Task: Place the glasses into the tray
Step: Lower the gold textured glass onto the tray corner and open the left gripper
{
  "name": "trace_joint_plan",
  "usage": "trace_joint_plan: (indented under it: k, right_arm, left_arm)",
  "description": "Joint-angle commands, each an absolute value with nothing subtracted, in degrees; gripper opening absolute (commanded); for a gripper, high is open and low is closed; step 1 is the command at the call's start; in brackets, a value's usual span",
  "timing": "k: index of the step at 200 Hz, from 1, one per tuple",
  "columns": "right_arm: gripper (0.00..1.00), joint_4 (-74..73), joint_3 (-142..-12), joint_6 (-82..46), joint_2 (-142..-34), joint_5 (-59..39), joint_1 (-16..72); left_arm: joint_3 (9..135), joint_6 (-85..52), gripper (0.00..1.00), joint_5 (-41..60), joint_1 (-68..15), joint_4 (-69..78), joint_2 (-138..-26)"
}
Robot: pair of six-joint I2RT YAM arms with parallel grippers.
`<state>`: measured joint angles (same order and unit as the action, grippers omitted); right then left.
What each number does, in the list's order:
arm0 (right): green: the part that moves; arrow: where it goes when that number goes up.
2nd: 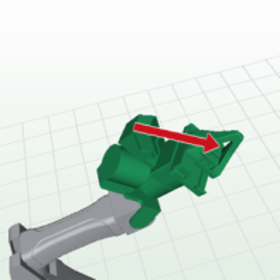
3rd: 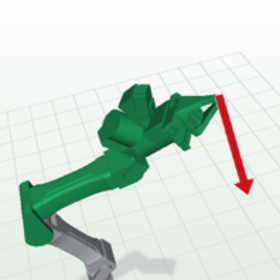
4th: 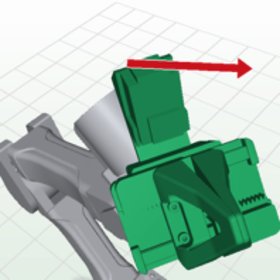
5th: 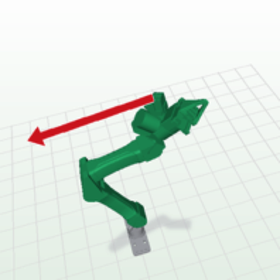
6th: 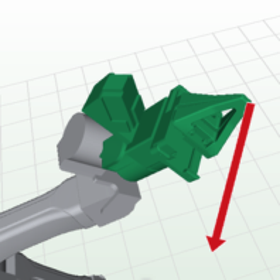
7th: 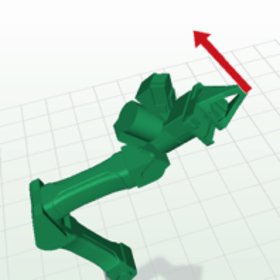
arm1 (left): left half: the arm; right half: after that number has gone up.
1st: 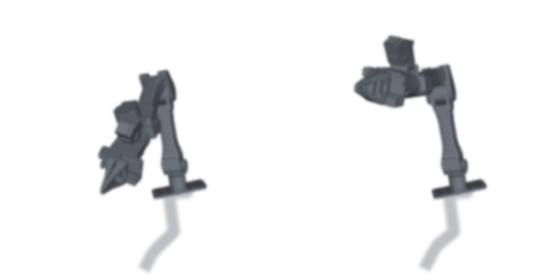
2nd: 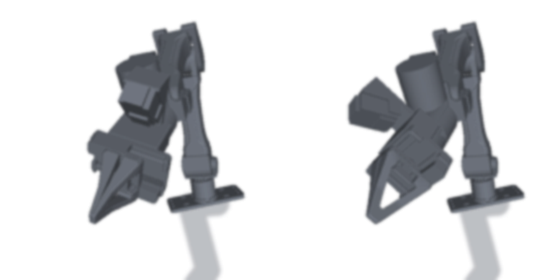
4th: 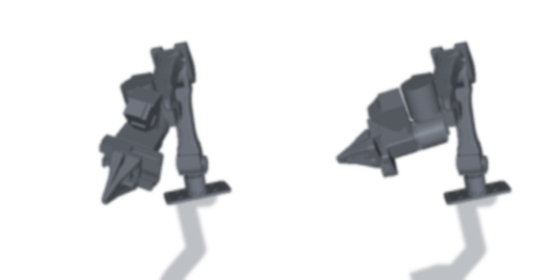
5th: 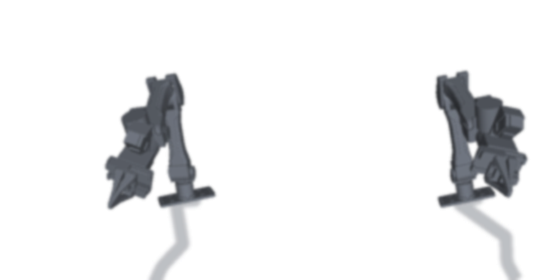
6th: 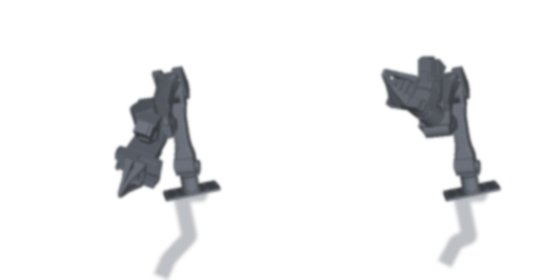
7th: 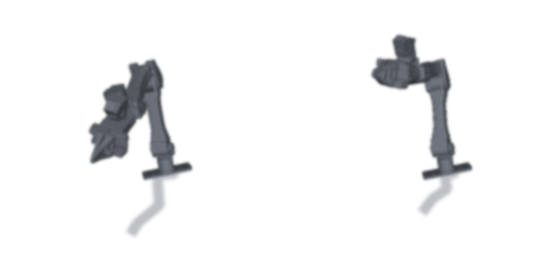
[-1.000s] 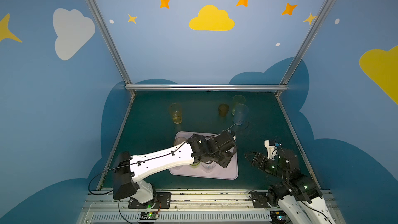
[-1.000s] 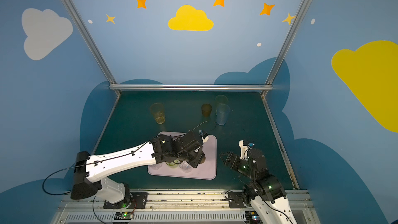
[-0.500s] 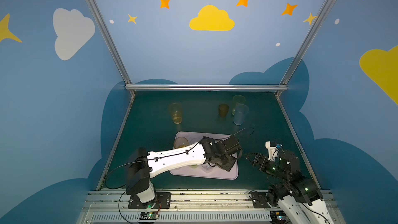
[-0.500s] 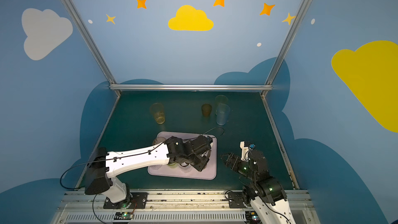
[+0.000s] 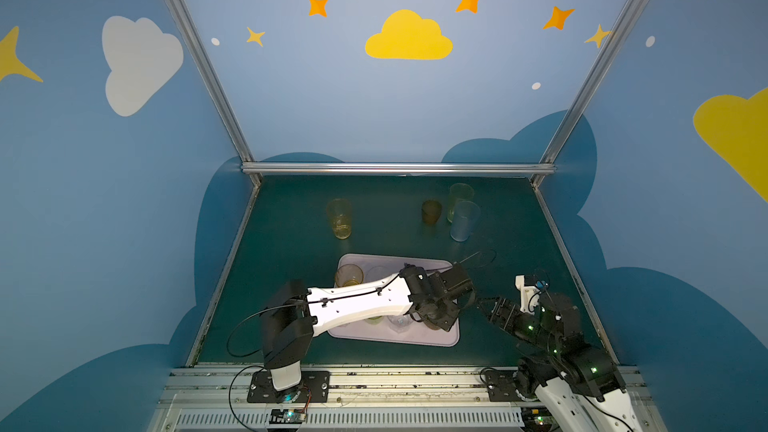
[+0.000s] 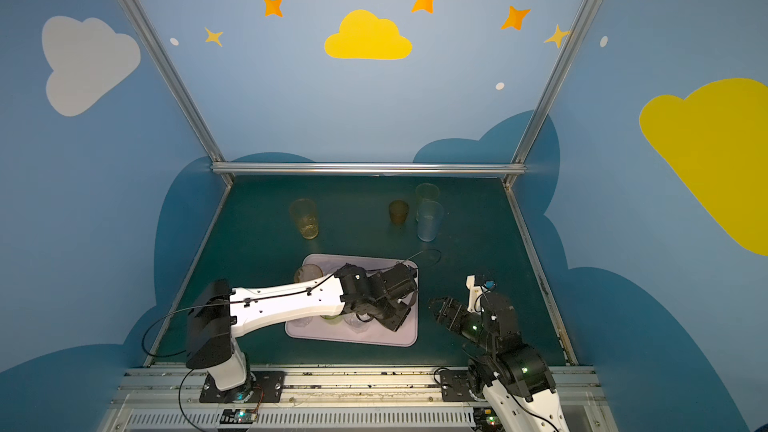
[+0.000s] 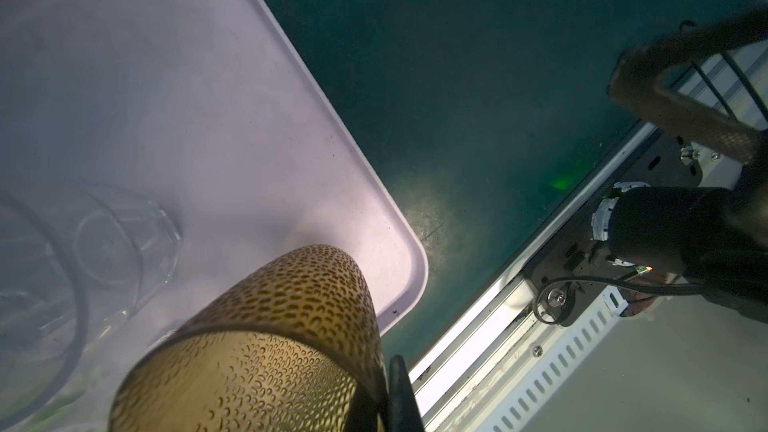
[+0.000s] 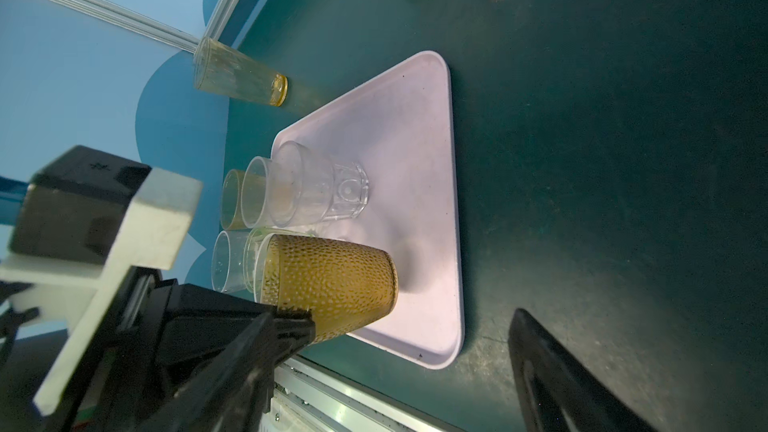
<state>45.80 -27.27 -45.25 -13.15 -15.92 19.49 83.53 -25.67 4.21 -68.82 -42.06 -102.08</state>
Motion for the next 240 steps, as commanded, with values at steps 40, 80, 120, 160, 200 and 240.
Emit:
trace_joint_plan:
  k: [40,80,120,160,200,240]
  right_arm:
    - [0.86,48.83,-27.28,-45.70,-11.21,-13.71,19.07]
    - [0.87,48.77,-26.98,-45.70,-11.21,-13.71,19.09]
    - [0.86,48.78,-26.83,-45.79,-11.25,-13.80,18.98]
    - [0.86,48.67,-26.83,-45.94,-11.22,-13.99,18.98]
    - [0.87,48.55,-26.73,-45.97,-11.25,-13.97,18.98]
    - [0.86,48.34,-26.63,-46.02,-11.25,-13.98,18.96]
  left_arm:
    - [85.60,-26.58,0.04,3.19,-69.68,-43.85,-104.24]
    - [85.43,-27.02,0.08,2.90,-70.53,-43.95,-104.68]
    - [85.76,-27.07,0.13,2.56,-71.03,-44.29,-105.79]
    - [86.55,-26.98,0.22,1.93,-71.06,-44.76,-105.66]
    - [86.83,-26.90,0.32,1.70,-71.37,-44.30,-104.53]
    - [87.97,-26.37,0.47,0.63,-71.48,-44.57,-103.63]
